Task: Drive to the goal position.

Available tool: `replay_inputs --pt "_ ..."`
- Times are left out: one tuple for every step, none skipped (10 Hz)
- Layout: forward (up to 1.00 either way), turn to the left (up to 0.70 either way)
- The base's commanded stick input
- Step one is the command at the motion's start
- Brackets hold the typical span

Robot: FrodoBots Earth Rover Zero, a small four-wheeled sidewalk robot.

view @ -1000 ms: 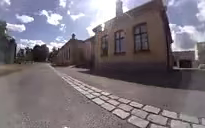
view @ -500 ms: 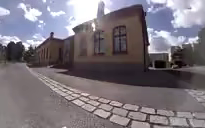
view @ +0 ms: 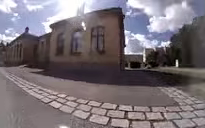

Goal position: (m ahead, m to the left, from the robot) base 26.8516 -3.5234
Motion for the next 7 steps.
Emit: replay_inputs --pt "0.85 -0.34" --pt "0.85 -0.34" --pt "0.85 -0.25" --pt "0.85 -0.04" --pt "0.85 0.00" --pt "0.85 0.00" --pt "0.85 0.00"
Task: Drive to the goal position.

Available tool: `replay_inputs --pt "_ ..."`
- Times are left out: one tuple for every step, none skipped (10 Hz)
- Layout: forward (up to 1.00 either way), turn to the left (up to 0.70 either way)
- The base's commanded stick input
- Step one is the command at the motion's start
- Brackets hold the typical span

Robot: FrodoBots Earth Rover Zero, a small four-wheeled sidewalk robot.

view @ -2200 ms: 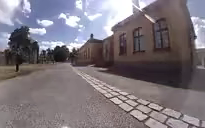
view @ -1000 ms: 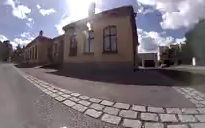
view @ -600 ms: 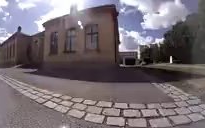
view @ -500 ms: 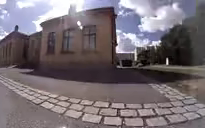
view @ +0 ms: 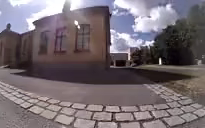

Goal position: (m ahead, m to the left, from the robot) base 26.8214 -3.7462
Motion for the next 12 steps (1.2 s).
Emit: replay_inputs --pt "0.85 0.00" --pt "0.85 0.00" --pt "0.85 0.00" --pt "0.85 -0.34" --pt "0.85 -0.34" --pt "0.85 -0.33" --pt "0.85 -0.29" --pt "0.85 -0.17" --pt "0.85 0.00" --pt "0.85 0.00" --pt "0.85 0.00" --pt "0.85 0.00"
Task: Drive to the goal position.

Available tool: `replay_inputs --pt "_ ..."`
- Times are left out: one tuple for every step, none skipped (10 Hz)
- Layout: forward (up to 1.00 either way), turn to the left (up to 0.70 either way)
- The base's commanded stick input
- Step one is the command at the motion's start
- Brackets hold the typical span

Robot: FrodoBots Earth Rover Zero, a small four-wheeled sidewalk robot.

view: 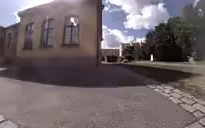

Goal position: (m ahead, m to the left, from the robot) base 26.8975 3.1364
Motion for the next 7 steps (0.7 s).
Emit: replay_inputs --pt "0.85 0.00" --pt "0.85 0.00" --pt "0.85 0.00" --pt "0.85 0.00" --pt "0.85 0.00" --pt "0.85 0.00" --pt "0.85 0.00"
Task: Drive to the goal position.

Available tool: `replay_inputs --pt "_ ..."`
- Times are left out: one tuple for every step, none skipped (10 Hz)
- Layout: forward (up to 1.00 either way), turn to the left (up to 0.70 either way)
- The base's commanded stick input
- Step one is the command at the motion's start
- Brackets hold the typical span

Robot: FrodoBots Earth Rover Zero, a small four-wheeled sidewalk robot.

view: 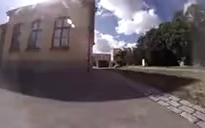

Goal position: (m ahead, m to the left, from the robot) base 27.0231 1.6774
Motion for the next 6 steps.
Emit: replay_inputs --pt "0.85 0.00" --pt "0.85 0.00" --pt "0.85 0.00" --pt "0.85 0.00" --pt "0.85 0.00" --pt "0.85 0.00"
